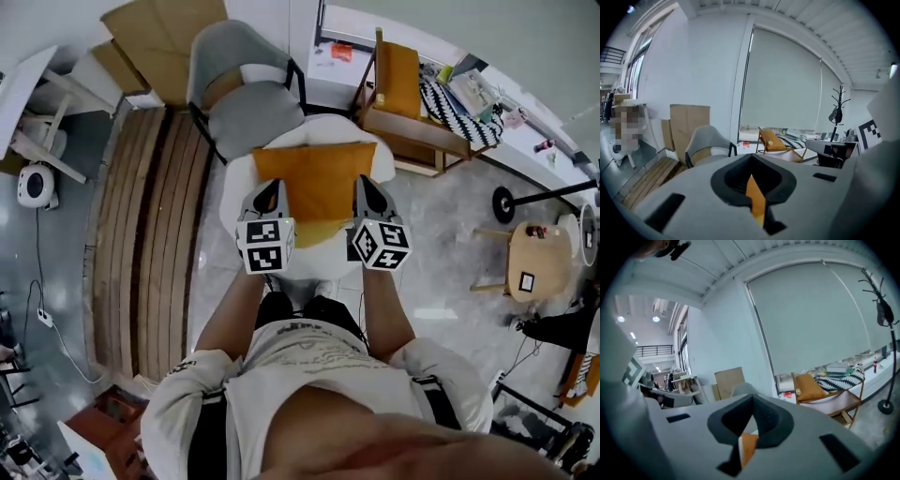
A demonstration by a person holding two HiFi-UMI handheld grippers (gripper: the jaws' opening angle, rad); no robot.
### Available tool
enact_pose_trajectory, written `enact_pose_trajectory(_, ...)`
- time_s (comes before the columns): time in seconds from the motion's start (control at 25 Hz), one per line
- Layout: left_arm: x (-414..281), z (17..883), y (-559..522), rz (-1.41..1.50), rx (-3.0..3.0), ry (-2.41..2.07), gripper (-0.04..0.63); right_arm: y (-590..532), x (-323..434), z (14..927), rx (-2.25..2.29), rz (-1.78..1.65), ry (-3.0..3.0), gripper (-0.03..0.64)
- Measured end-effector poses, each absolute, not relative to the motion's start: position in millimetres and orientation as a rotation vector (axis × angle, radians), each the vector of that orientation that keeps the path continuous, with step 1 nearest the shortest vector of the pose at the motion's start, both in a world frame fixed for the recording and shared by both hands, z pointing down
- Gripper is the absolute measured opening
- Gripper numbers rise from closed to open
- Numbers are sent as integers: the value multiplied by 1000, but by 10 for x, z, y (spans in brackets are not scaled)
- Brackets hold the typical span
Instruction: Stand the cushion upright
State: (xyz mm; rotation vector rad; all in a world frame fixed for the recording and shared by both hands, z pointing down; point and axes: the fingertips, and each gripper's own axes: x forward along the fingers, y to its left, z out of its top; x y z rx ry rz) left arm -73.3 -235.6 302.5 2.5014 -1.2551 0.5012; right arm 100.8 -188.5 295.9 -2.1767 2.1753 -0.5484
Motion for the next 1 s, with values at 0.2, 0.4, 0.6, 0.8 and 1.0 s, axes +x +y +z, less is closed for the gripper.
enact_pose_trajectory(0.2, -830, 2150, -2327, 338, 2561, -1301, 21, -1783, 841, 1853, -2120, -279, 2241, 28)
enact_pose_trajectory(0.4, -873, 1345, -2431, 186, 2645, -1375, 21, -1698, 981, 1130, -2153, -73, 2178, 28)
enact_pose_trajectory(0.6, -808, 1107, -2461, 157, 2670, -1399, 21, -1681, 1108, 1066, -2158, -75, 2157, 28)
enact_pose_trajectory(0.8, -734, 1169, -2478, 189, 2683, -1383, 21, -1746, 1133, 1109, -2172, -92, 2141, 28)
enact_pose_trajectory(1.0, -763, 1212, -2522, 200, 2687, -1376, 21, -1851, 1057, 1074, -2175, -58, 2151, 28)
